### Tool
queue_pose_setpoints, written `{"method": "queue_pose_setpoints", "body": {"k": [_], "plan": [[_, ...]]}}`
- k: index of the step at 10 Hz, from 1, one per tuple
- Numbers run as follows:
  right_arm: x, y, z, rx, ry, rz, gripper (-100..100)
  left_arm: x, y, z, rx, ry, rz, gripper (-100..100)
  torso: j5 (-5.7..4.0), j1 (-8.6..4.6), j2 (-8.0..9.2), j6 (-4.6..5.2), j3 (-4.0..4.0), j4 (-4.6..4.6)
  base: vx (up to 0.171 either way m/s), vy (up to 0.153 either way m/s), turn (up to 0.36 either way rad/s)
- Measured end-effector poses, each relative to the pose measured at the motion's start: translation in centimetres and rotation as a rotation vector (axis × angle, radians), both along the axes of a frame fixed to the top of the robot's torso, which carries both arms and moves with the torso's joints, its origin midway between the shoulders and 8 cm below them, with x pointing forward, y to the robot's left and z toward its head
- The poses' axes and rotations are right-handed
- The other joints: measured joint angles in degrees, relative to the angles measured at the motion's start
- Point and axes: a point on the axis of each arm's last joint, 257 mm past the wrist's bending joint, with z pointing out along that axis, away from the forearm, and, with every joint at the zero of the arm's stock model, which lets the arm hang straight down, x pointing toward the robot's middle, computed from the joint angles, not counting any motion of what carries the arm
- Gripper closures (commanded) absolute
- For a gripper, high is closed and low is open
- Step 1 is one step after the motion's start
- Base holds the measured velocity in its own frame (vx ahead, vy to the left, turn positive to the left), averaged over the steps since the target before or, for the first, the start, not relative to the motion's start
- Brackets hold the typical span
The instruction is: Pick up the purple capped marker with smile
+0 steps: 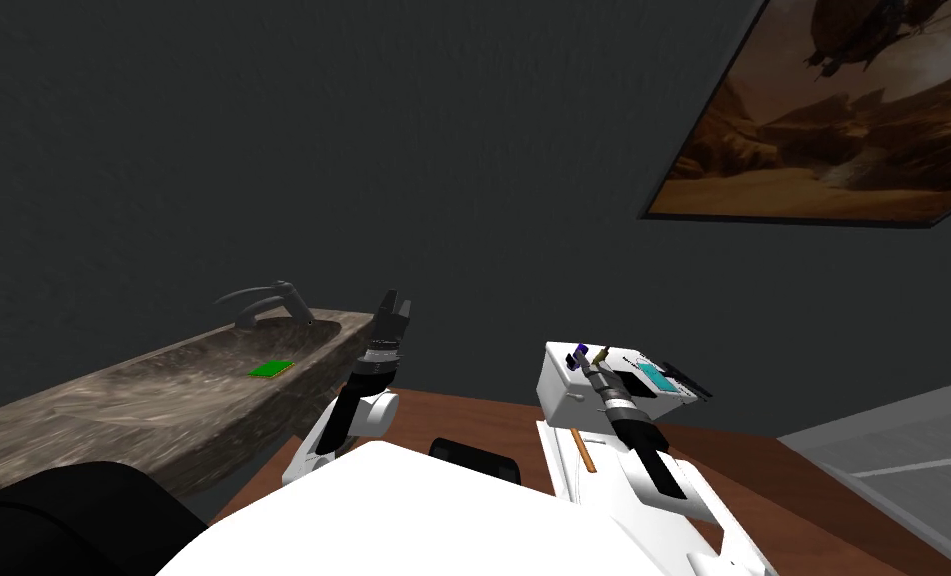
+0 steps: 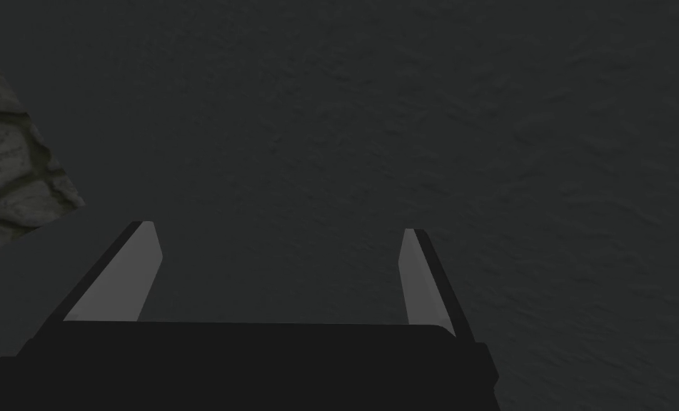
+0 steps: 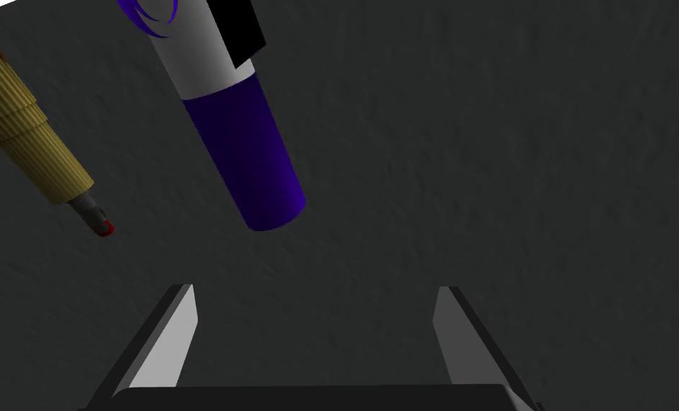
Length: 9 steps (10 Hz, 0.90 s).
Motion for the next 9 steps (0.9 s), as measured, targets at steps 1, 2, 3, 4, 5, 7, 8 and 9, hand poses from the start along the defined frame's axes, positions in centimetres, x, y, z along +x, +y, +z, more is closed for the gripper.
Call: {"method": "queue_pose_setpoints", "body": {"k": [1,2,3,4,5,7,8,9], "plan": [[0.0,0.0,-0.9,-0.037,0.021,0.004,-100,0.0,0.0,0.0,0.0,0.0,0.0,0,0.0,0.02,0.0,0.0,0.0,0.0,0.051,-0.032,0.052],[0.1,0.0,-1.8,-0.073,0.041,0.008,-100,0.0,0.0,0.0,0.0,0.0,0.0,0,0.0,0.01,-0.03,0.0,-0.02,-0.01,0.049,-0.042,0.052],[-0.2,-0.2,-2.6,-0.108,0.061,0.014,-100,0.0,0.0,0.0,0.0,0.0,0.0,0,0.0,-0.02,-0.01,0.01,-0.01,-0.01,0.043,-0.039,0.05],[-0.2,-0.3,-3.4,-0.14,0.079,0.02,-100,0.0,0.0,0.0,0.0,0.0,0.0,0,0.0,-0.01,0.0,0.0,0.0,0.0,0.046,-0.04,0.073],[-0.5,-0.2,-4.4,-0.185,0.104,0.029,-100,0.0,0.0,0.0,0.0,0.0,0.0,0,0.0,-0.01,0.0,0.0,0.0,0.0,0.043,-0.039,0.055],[-0.8,-0.6,-6.2,-0.261,0.145,0.044,-100,0.0,0.0,0.0,0.0,0.0,0.0,0,0.0,-0.01,-0.01,0.01,-0.01,0.0,0.046,-0.033,0.049],[-1.1,-0.8,-7.0,-0.301,0.166,0.052,-100,0.0,0.0,0.0,0.0,0.0,0.0,0,0.01,0.03,0.0,0.01,0.0,0.0,0.019,-0.011,0.01],[-1.2,-0.8,-7.1,-0.308,0.168,0.053,0,0.0,0.0,0.0,0.0,0.0,0.0,0,0.02,0.1,0.07,0.01,0.04,0.01,0.0,0.0,0.0]]}}
